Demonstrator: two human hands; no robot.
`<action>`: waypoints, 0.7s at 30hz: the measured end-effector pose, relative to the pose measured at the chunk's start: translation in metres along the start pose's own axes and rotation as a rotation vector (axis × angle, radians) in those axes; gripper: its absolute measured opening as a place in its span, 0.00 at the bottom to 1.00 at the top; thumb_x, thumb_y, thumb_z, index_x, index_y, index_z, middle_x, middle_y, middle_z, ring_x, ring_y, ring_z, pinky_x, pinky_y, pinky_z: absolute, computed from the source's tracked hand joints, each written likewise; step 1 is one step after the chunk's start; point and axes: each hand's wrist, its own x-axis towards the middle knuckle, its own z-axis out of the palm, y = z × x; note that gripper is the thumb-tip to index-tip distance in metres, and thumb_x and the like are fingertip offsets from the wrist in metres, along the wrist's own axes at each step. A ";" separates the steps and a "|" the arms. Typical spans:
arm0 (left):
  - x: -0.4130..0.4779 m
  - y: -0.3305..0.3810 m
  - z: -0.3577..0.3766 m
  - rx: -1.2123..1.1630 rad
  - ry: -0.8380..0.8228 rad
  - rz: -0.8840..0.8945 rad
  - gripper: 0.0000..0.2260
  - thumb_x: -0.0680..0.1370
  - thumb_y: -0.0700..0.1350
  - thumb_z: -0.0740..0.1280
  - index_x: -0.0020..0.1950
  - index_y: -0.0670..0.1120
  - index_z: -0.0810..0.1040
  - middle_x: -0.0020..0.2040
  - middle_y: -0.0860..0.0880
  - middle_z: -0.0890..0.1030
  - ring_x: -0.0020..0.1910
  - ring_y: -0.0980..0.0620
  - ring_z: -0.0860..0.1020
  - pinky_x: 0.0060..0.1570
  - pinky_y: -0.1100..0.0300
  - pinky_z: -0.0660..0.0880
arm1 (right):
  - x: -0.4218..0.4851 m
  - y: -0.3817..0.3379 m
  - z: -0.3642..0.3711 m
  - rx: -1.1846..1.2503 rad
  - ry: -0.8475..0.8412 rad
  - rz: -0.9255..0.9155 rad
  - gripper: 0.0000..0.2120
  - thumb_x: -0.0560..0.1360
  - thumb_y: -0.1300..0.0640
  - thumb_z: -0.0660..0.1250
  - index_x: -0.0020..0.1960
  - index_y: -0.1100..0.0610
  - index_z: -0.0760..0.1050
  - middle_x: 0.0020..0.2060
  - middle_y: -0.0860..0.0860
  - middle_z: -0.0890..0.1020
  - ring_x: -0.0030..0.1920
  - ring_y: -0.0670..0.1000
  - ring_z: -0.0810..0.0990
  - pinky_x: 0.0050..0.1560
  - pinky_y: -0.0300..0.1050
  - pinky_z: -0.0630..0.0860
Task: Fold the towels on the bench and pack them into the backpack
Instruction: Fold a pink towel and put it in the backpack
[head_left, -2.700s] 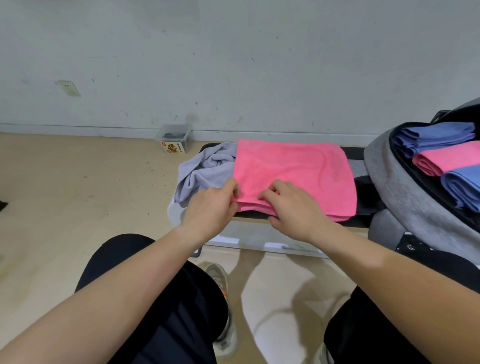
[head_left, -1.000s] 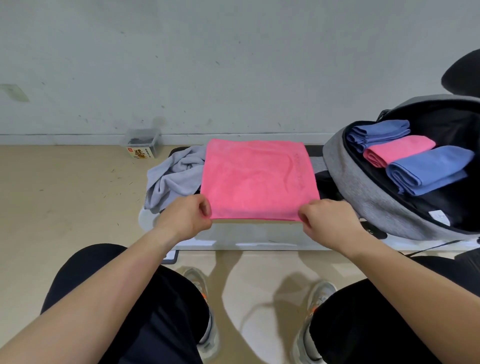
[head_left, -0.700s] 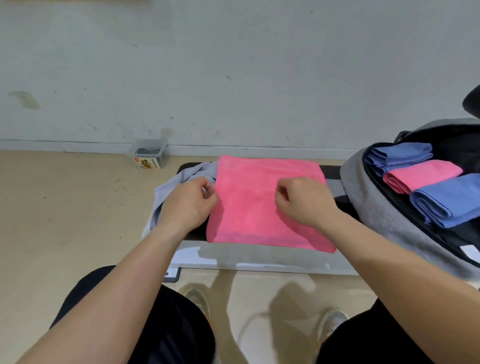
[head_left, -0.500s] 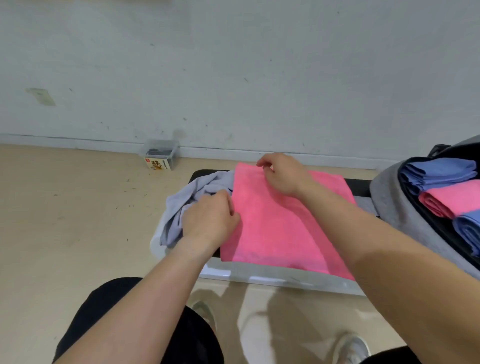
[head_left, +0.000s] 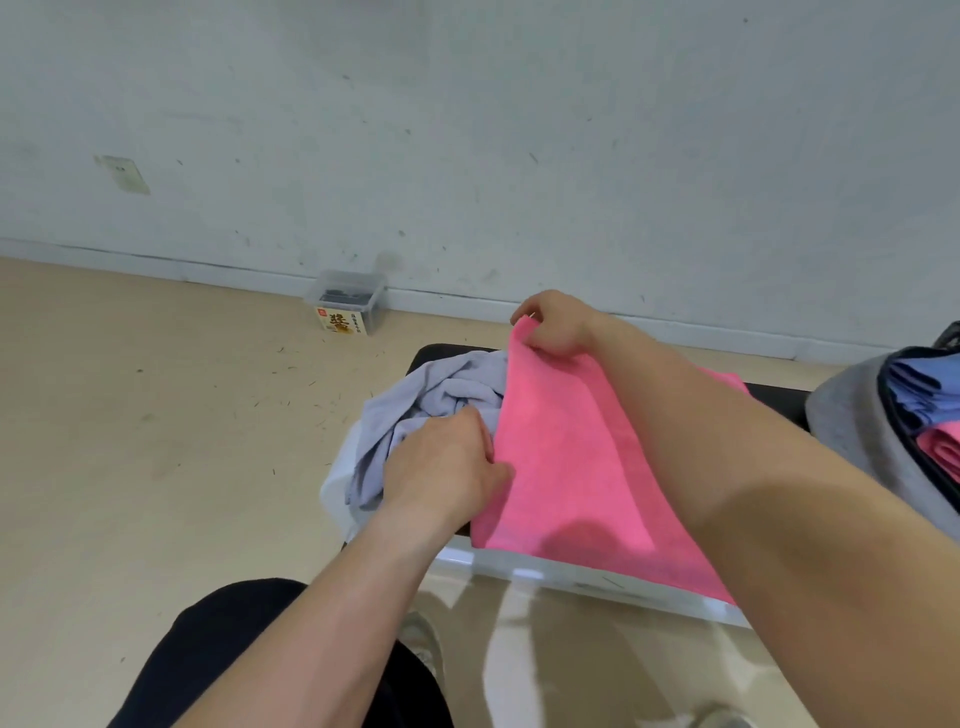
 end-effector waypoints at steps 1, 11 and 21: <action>-0.001 -0.001 -0.001 -0.015 -0.015 -0.014 0.08 0.70 0.51 0.70 0.40 0.50 0.73 0.37 0.52 0.80 0.40 0.49 0.79 0.41 0.52 0.78 | -0.003 -0.002 -0.004 0.014 0.035 -0.016 0.13 0.75 0.60 0.62 0.55 0.54 0.82 0.52 0.52 0.83 0.51 0.53 0.80 0.53 0.43 0.75; -0.038 -0.005 0.011 -0.091 -0.162 -0.067 0.05 0.67 0.43 0.67 0.33 0.46 0.73 0.28 0.48 0.72 0.29 0.46 0.72 0.30 0.61 0.64 | -0.101 -0.011 -0.050 0.070 0.293 -0.159 0.03 0.73 0.59 0.71 0.44 0.52 0.82 0.41 0.49 0.84 0.42 0.48 0.79 0.44 0.40 0.72; -0.030 -0.011 -0.059 -0.714 0.396 0.103 0.01 0.76 0.43 0.69 0.46 0.47 0.80 0.42 0.51 0.83 0.43 0.50 0.81 0.47 0.48 0.80 | -0.195 0.016 -0.112 0.374 0.715 -0.031 0.04 0.75 0.59 0.69 0.47 0.54 0.82 0.41 0.48 0.82 0.41 0.47 0.78 0.43 0.37 0.72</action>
